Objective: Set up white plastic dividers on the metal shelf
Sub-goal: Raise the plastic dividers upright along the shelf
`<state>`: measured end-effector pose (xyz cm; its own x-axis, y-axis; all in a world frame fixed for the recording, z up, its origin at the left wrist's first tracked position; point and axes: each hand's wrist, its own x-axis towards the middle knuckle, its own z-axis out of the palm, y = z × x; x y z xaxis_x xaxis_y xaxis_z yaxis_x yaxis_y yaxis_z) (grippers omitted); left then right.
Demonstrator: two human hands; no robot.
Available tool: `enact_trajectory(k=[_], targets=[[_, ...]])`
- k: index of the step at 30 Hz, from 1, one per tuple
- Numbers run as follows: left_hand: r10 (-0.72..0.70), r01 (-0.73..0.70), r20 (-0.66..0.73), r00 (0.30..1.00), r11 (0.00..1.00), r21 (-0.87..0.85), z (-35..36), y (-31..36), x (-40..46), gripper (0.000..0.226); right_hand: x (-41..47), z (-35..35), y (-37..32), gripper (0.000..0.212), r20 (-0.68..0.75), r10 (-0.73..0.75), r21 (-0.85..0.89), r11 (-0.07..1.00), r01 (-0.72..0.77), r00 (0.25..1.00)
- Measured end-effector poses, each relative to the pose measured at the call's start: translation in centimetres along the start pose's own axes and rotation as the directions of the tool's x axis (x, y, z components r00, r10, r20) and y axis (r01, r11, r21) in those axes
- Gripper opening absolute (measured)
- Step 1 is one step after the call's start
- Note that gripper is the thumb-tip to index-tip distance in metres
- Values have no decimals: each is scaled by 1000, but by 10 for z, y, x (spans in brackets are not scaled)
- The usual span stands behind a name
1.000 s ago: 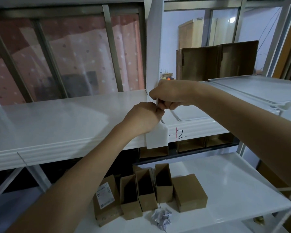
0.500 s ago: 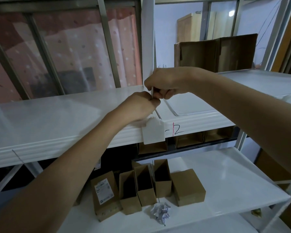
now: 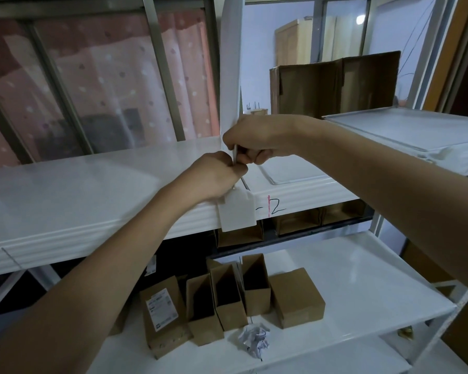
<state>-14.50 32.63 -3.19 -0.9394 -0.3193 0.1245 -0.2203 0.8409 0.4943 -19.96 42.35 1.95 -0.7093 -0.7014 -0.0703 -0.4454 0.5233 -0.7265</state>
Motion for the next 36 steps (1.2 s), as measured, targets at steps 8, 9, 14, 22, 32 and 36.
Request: enact_trajectory(k=[8,9,14,22,32,36], targets=[[-4,3,-40,999,1000,-11,8,-6,0,40,0,2,-5,29,17,11,-57,998,-10,1000],[-3,4,-57,998,1000,8,10,-5,0,41,1,3,-6,29,20,13,-66,998,-11,1000],[23,-17,-163,986,999,41,21,-8,-3,42,3,6,0,35,7,11,-78,997,-10,1000],[99,-79,-250,963,993,90,26,-14,-6,43,6,10,0,40,-25,-7,-116,993,4,1000],[183,-91,-300,936,951,296,35,-20,-7,48,6,19,6,47,-12,-42,-133,990,40,999],[158,-58,-300,941,946,318,39,-22,-6,49,6,26,11,41,-31,-51,-112,993,48,998]])
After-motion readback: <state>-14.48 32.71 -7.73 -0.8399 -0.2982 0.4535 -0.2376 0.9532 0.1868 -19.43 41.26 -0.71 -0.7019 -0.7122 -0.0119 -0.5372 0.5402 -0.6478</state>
